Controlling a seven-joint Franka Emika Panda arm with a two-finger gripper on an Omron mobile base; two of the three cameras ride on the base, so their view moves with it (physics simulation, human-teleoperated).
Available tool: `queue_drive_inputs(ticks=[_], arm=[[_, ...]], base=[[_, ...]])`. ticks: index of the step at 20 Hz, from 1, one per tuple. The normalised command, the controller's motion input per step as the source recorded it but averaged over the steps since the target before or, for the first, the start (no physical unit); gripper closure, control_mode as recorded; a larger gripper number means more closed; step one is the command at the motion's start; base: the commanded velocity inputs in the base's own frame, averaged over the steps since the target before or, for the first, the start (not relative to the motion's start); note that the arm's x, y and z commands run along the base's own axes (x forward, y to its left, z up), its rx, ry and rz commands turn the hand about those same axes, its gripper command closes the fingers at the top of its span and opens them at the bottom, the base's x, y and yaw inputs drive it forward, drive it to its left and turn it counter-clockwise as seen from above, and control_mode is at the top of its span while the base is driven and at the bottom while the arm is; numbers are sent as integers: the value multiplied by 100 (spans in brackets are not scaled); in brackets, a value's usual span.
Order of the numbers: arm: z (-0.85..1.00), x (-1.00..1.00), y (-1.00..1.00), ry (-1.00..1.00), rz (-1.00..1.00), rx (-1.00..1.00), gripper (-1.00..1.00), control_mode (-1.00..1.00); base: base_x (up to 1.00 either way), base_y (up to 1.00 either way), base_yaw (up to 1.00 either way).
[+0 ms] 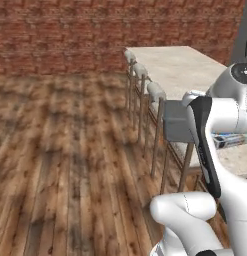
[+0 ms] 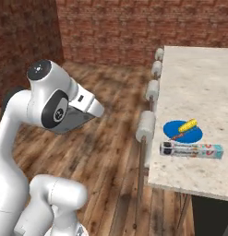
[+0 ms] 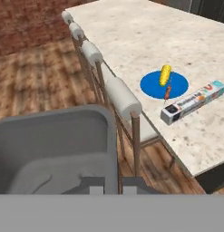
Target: Retrieve the tupperware and aluminum foil from the cabinet and place them on the dining counter near the plate with corn and kebab skewer to prepare for storing leftovers.
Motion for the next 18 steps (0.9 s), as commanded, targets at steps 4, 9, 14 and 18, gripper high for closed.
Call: queue_drive_inputs(ticks=[4, 9, 14, 18], arm=[[0, 0, 0, 0, 0, 0, 100, 100], [0, 0, 0, 0, 0, 0, 100, 100], [0, 0, 0, 0, 0, 0, 100, 100], [0, 0, 0, 0, 0, 0, 100, 100]], base=[[65, 86, -66], [71, 70, -66], [66, 62, -67], [63, 64, -67]])
